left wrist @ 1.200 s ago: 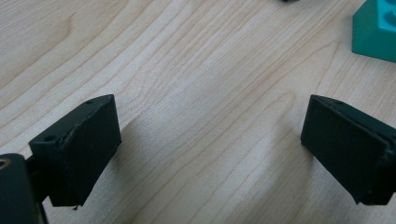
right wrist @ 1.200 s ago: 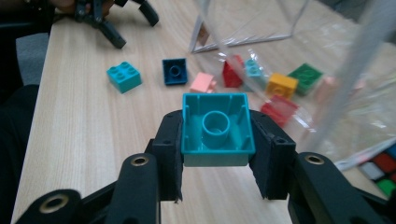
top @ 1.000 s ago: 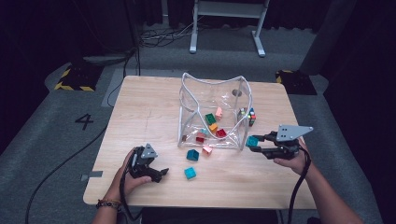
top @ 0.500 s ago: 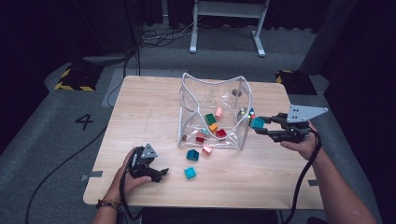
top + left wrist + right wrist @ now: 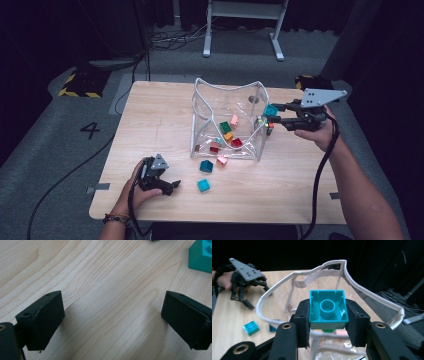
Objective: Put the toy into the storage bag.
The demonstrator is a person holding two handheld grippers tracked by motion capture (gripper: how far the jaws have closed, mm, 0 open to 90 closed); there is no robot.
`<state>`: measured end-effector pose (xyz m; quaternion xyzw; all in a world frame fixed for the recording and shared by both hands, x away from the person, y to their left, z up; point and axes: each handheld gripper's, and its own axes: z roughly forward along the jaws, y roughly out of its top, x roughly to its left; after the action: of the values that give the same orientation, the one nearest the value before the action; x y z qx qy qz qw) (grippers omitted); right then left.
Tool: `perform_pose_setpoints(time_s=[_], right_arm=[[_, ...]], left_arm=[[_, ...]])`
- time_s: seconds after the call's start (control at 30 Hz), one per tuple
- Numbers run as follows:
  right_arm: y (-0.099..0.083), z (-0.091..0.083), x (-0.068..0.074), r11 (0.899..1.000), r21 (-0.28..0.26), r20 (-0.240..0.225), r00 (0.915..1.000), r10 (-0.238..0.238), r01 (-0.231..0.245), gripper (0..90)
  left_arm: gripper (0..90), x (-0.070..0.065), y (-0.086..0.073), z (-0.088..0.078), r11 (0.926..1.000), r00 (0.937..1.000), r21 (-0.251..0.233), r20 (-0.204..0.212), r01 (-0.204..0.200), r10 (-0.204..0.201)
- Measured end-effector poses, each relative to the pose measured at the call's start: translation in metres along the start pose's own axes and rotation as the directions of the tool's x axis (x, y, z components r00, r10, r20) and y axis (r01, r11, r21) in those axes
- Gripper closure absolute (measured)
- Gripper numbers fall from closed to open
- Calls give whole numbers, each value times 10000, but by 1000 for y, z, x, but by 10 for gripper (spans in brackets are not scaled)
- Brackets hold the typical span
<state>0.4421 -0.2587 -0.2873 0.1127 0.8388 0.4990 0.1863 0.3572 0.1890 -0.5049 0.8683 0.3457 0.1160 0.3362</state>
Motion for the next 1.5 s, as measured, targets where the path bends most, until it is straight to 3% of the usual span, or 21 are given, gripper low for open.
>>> perform_pose_setpoints(time_s=[0.47,0.77,0.87,0.93,1.07,1.13,1.27,1.37,1.47,1.5], right_arm=[[23,58,-34,9918,1234,16,9995,319,-319,594],[26,103,-49,9658,2575,-228,9991,365,-294,594],[28,114,-51,9504,3108,-434,9987,269,-121,594],[29,121,-52,9329,3599,-406,9988,268,-104,594],[31,134,-50,9124,4092,-529,9985,120,107,594],[30,139,-48,8908,4541,-423,9991,70,130,593],[28,151,-46,8645,5008,-502,9985,-199,424,593],[27,154,-45,8272,5597,-363,9987,-355,498,593],[26,154,-44,8094,5850,-434,9986,-305,502,593],[25,153,-45,8079,5858,-578,9976,-379,646,594]], left_arm=[[50,0,0,0,10000,10000,-3,73,44,-44],[50,0,0,0,10000,10000,63,40,0,0],[50,0,0,0,10000,10000,35,56,-5,5],[50,0,0,0,10000,10000,32,63,-2,2],[50,0,0,0,10000,10000,45,15,-24,24],[50,0,0,0,10000,10000,42,30,-16,16],[50,0,0,0,10000,10000,37,-4,-42,42],[50,0,0,0,10000,10000,66,43,2,-2],[50,0,0,0,10000,10000,-5,-2,12,-12],[50,0,0,0,10000,10000,34,51,52,-52]])
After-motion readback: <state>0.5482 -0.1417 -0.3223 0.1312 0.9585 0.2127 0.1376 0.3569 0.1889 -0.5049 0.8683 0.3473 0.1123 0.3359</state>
